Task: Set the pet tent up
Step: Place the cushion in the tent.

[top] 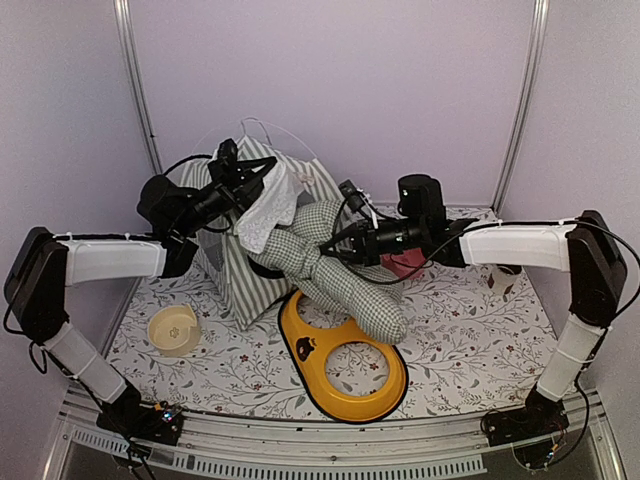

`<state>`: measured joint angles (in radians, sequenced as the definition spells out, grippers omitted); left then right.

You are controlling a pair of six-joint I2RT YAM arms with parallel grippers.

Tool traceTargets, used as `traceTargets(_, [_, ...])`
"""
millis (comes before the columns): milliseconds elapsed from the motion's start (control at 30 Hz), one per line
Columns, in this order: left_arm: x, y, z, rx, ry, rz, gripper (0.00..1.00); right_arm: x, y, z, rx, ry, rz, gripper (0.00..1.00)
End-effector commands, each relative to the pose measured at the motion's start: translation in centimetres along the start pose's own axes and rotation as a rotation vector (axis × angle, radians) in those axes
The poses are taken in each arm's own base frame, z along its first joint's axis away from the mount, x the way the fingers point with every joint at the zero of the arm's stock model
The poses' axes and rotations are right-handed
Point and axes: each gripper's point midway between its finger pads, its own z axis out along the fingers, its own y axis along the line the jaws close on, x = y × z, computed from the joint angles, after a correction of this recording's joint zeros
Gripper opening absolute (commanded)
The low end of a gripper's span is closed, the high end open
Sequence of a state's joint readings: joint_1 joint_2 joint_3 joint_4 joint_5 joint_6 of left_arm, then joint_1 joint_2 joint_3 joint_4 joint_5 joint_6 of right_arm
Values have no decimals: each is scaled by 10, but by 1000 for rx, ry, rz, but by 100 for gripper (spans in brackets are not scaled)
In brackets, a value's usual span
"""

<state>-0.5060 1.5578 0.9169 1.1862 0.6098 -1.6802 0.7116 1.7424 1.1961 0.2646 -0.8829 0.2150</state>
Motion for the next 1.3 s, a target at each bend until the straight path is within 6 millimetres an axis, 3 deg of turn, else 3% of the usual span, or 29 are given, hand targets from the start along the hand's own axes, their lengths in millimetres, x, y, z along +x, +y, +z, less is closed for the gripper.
traceTargets(0, [21,-36,10,128,54,21,0,-45,-13,16,-20,-99,9,0])
traceTargets(133, [30,-41,8,140,69,20,0,-49,-62,23,121,-145,124,0])
traceTargets(300, [39,-49,9,148,91,24,0,-27,-121,22,361,-154,255,0])
traceTargets(400, [43,-50,10,144,99,22,0,-18,-141,17,463,-162,314,0])
traceTargets(533, [52,-48,12,136,115,9,0,-25,-147,18,535,-198,338,0])
traceTargets(700, [64,-37,16,114,132,-12,0,-37,-128,47,539,-205,297,0])
traceTargets(767, [68,-35,16,115,132,-17,0,-28,-135,53,619,-172,291,0])
traceTargets(867, [73,-34,17,113,132,-21,0,-2,-159,40,693,-146,366,0])
traceTargets(1000, [81,-29,19,93,130,-32,0,15,-175,19,783,-128,394,0])
traceTargets(1200, [88,-18,18,68,131,-51,0,-2,-163,19,752,-151,373,0])
traceTargets(1267, [89,-16,18,68,133,-60,0,-10,-153,20,723,-169,362,6])
